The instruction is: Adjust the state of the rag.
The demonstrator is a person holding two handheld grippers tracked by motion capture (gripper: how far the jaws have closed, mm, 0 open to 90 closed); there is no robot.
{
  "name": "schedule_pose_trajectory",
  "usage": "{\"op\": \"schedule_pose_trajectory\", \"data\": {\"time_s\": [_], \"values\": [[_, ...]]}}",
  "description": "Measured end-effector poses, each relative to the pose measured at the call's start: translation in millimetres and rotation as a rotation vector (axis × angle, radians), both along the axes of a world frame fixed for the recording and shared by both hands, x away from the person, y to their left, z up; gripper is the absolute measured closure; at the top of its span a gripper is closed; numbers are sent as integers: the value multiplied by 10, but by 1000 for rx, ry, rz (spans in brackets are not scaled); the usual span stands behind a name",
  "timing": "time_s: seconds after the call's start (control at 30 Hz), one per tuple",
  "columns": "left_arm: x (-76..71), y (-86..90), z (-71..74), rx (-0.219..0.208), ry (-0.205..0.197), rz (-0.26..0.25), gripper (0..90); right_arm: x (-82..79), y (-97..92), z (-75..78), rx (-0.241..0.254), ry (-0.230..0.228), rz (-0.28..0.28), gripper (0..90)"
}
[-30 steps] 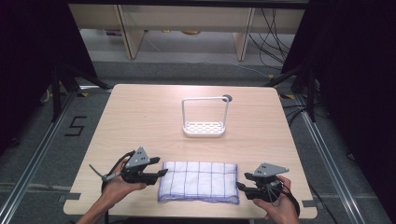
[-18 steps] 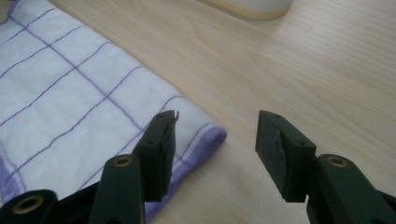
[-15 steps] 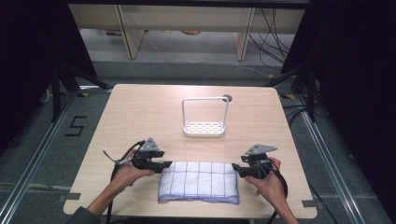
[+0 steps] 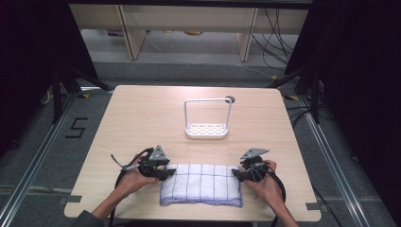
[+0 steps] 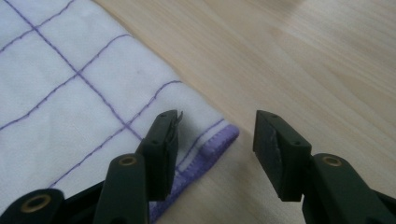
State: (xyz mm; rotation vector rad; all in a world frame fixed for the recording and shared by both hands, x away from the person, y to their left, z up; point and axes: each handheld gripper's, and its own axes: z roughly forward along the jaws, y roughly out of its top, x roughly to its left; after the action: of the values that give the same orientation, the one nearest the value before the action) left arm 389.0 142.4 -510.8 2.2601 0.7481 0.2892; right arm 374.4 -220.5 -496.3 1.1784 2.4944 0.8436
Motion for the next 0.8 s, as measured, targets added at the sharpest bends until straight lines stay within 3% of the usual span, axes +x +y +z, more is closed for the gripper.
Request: {"op": "schedule_pose_trajectory", "data": {"time_s": [0.1,0.13,0.27,0.3,0.37,0.47,0.63,0.7,0.73,0.8], "values": [[-8,4,-2,-3,-1,-16,561,19,4,-12,-1,2,8,539],[-10,4,-1,-4,1,-24,599,18,14,3,6,23,12,594],[-15,6,-6,-19,11,-44,676,39,7,-20,15,-5,31,670],[-32,0,-10,-27,16,-42,705,38,1,-2,30,26,26,699],[-46,-6,-11,-28,9,-45,799,61,-14,-27,51,4,59,812],[-79,7,-8,-20,-8,-46,823,71,-16,2,54,24,71,840],[-258,70,41,-22,-8,-45,838,153,5,45,72,10,91,857],[-381,95,76,-52,-4,-48,841,213,44,95,66,5,107,859],[-438,98,81,-75,2,-43,842,271,98,165,38,19,107,860],[-541,120,100,-87,2,-58,842,304,127,175,39,11,118,860]]}}
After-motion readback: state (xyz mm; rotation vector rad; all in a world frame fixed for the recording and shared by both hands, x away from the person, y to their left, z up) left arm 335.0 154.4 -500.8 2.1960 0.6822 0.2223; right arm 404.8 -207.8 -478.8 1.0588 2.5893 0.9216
